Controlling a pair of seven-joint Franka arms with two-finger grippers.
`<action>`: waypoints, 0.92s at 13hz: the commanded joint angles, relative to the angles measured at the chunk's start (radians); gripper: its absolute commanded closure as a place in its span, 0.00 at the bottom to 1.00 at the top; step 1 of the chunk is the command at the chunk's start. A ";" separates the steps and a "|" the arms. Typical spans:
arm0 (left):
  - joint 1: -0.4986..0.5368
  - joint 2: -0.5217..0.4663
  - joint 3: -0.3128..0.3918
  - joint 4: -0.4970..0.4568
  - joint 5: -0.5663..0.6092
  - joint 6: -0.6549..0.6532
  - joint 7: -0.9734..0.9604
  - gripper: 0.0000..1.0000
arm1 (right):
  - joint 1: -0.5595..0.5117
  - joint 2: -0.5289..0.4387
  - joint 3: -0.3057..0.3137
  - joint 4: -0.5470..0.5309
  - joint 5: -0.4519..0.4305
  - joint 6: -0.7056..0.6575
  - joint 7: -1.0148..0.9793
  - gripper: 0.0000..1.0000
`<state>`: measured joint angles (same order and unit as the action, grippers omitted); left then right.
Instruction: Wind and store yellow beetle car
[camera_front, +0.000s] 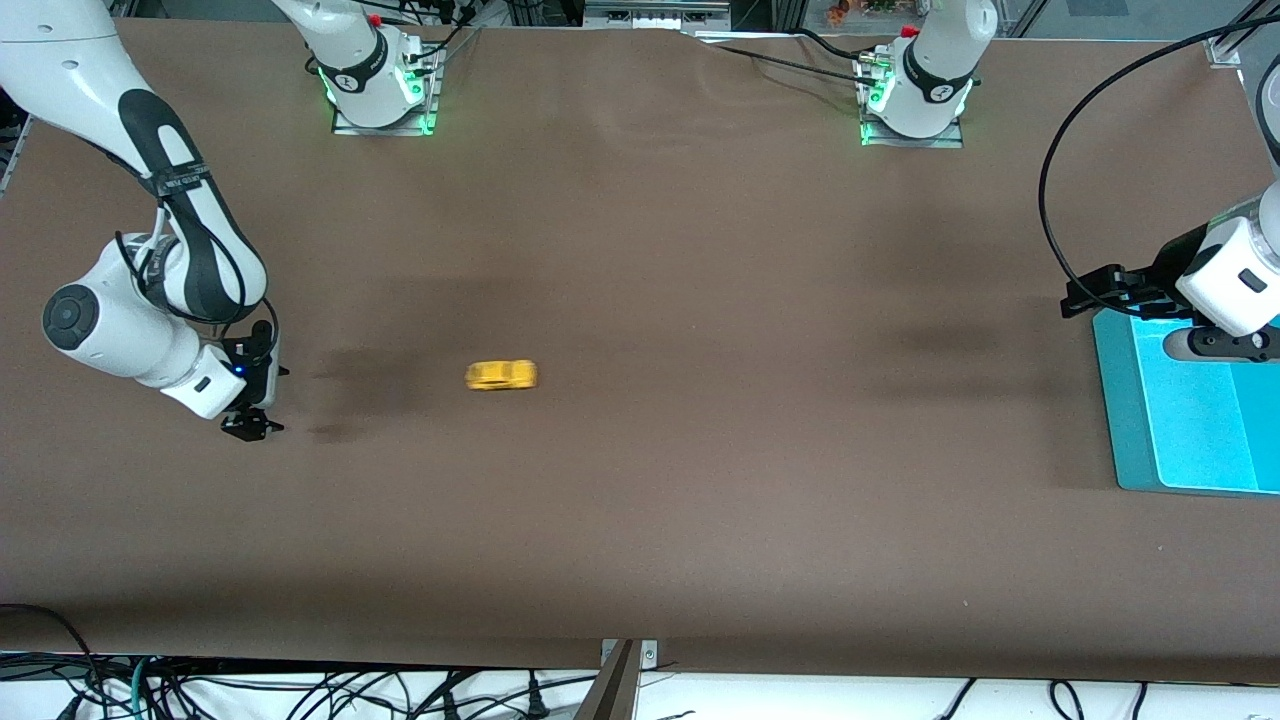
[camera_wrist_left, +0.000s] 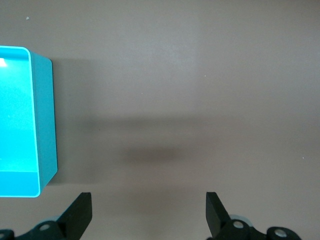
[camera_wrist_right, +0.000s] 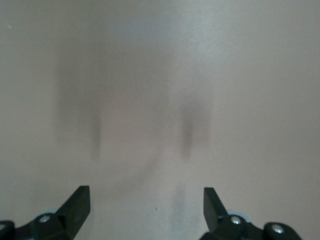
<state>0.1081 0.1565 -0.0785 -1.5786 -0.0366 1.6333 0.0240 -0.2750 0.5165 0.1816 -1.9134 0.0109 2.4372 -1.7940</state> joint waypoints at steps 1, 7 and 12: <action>-0.002 0.014 -0.001 0.028 0.015 -0.013 0.005 0.00 | -0.015 -0.073 0.015 0.020 0.012 -0.095 0.068 0.00; -0.001 0.014 -0.001 0.028 0.015 -0.013 0.005 0.00 | -0.012 -0.306 0.042 0.019 0.015 -0.274 0.290 0.00; -0.002 0.014 -0.001 0.028 0.015 -0.013 0.007 0.00 | -0.003 -0.483 0.044 0.020 0.021 -0.401 0.718 0.00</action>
<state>0.1081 0.1575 -0.0784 -1.5785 -0.0366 1.6332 0.0240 -0.2741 0.0988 0.2179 -1.8719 0.0174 2.0744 -1.2081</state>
